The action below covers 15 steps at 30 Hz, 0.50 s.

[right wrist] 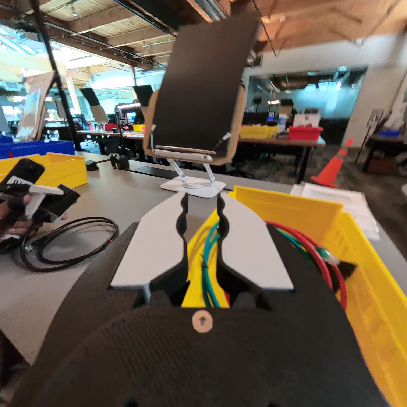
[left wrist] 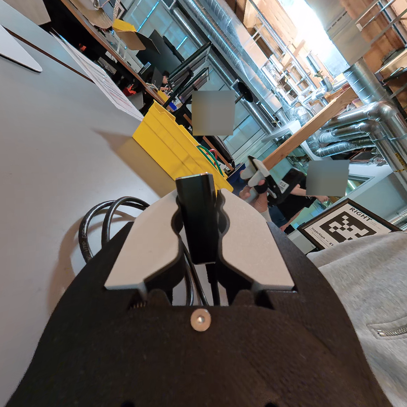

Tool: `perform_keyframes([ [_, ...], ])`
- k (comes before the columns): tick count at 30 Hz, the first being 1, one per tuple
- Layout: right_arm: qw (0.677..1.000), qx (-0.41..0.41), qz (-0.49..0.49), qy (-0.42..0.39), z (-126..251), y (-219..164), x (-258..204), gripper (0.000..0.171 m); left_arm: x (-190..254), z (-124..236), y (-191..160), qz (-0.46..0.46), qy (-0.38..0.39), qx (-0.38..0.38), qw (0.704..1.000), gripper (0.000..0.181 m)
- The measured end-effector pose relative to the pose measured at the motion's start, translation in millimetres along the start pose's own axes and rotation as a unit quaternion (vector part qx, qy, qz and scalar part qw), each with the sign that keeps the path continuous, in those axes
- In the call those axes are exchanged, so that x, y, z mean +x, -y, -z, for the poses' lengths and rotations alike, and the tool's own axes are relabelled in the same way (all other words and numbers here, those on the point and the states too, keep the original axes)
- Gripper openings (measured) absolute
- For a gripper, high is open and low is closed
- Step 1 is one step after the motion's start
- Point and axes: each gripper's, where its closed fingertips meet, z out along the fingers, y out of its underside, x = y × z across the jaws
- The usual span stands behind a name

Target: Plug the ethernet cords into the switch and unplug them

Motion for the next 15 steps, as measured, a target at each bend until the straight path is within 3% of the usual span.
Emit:
perform_keyframes([
  [4, 0.992, -0.009, 0.082, 0.094, -25, -5, -83, 0.023, -2, 3, 1, 0.008, 0.002, 0.004, 1.0, 0.028],
  [8, 0.971, -0.082, 0.08, 0.21, -53, -56, -165, 0.023, -2, -1, 0, 0.013, -0.004, -0.001, 1.0, 0.028],
  [11, 0.948, -0.136, 0.014, 0.287, -66, -83, -213, 0.038, 2, -4, -1, 0.014, -0.016, -0.001, 1.0, 0.028],
  [15, 0.897, -0.198, -0.182, 0.351, -82, -106, -263, 0.052, 12, -6, -1, 0.044, -0.052, 0.017, 0.998, 0.027],
])
